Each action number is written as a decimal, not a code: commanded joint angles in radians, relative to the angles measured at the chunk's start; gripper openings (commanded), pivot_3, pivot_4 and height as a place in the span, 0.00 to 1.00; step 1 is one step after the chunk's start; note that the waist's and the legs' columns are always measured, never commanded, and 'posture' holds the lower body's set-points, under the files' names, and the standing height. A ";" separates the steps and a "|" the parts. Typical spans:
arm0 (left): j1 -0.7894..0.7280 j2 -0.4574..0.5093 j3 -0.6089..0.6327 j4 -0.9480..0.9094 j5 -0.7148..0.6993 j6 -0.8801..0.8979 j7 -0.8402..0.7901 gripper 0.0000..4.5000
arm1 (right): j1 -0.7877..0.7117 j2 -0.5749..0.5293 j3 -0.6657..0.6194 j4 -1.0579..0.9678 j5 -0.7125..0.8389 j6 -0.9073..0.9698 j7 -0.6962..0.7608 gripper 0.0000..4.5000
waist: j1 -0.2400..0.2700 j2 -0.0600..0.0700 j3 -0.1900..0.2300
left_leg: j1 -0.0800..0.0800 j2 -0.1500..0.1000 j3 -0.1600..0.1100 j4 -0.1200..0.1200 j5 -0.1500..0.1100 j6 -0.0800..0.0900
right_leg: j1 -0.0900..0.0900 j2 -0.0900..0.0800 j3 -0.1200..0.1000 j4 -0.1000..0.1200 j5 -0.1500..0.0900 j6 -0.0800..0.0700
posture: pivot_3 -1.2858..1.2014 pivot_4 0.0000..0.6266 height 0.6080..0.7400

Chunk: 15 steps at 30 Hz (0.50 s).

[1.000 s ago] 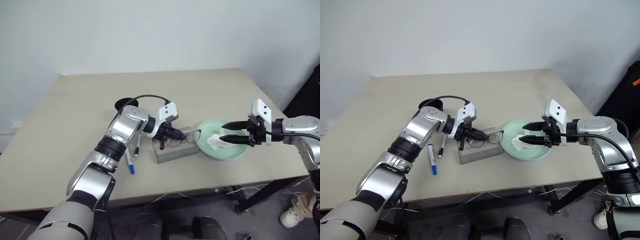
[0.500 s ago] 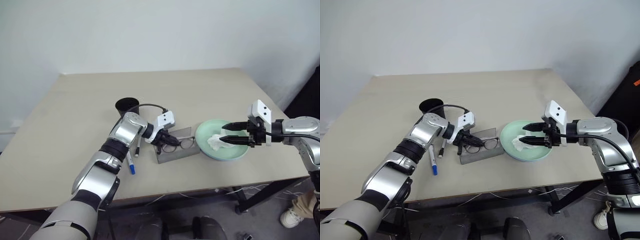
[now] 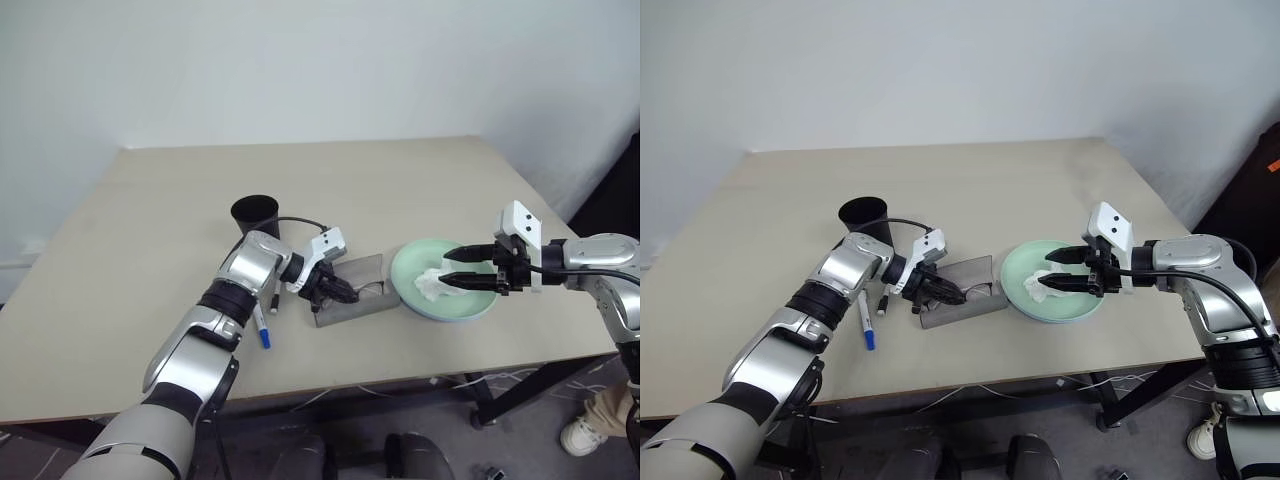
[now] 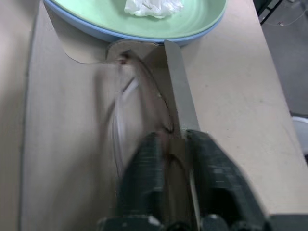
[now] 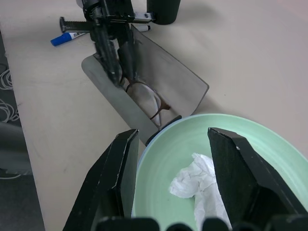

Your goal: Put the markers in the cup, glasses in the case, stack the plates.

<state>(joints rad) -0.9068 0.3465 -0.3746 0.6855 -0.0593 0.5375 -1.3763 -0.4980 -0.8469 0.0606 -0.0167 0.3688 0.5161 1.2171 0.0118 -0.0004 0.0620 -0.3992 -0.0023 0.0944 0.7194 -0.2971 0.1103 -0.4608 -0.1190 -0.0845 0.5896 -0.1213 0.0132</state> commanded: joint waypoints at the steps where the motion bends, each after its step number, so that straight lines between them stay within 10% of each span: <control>1: -0.007 0.004 0.025 -0.022 -0.016 -0.011 -0.009 0.51 | -0.015 -0.001 -0.011 -0.014 -0.002 -0.016 -0.001 0.55 | 0.000 0.000 0.000 | 0.000 0.000 0.000 0.000 0.000 0.000 | 0.000 0.000 0.000 0.000 0.000 0.000 | 0.52 0.00 0.87; 5: -0.019 0.010 0.035 -0.016 -0.007 -0.059 0.004 0.81 | -0.011 -0.001 -0.014 -0.014 -0.004 -0.016 -0.001 0.55 | 0.000 0.000 0.000 | 0.000 0.000 0.000 0.000 0.000 0.000 | 0.000 0.000 0.000 0.000 0.000 0.000 | 0.52 0.00 0.87; 10: -0.034 0.016 0.083 -0.082 -0.076 -0.023 -0.055 0.81 | -0.010 0.002 -0.014 -0.012 -0.007 -0.018 -0.002 0.55 | 0.000 0.000 0.000 | 0.000 0.000 0.000 0.000 0.000 0.000 | 0.000 0.000 0.000 0.000 0.000 0.000 | 0.52 0.00 0.87; 15: -0.034 0.019 0.112 -0.099 -0.095 -0.023 -0.040 0.55 | -0.012 0.005 -0.014 -0.009 -0.009 -0.020 -0.002 0.55 | 0.000 0.000 0.000 | 0.000 0.000 0.000 0.000 0.000 0.000 | 0.000 0.000 0.000 0.000 0.000 0.000 | 0.52 0.00 0.87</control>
<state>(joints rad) -0.9132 0.3577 -0.2896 0.6184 -0.1350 0.5197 -1.4140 -0.4974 -0.8392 0.0618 -0.0151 0.3552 0.5123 1.2170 0.0117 -0.0005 0.0620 -0.3995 -0.0023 0.0944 0.7198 -0.2972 0.1103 -0.4610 -0.1192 -0.0844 0.5897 -0.1212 0.0132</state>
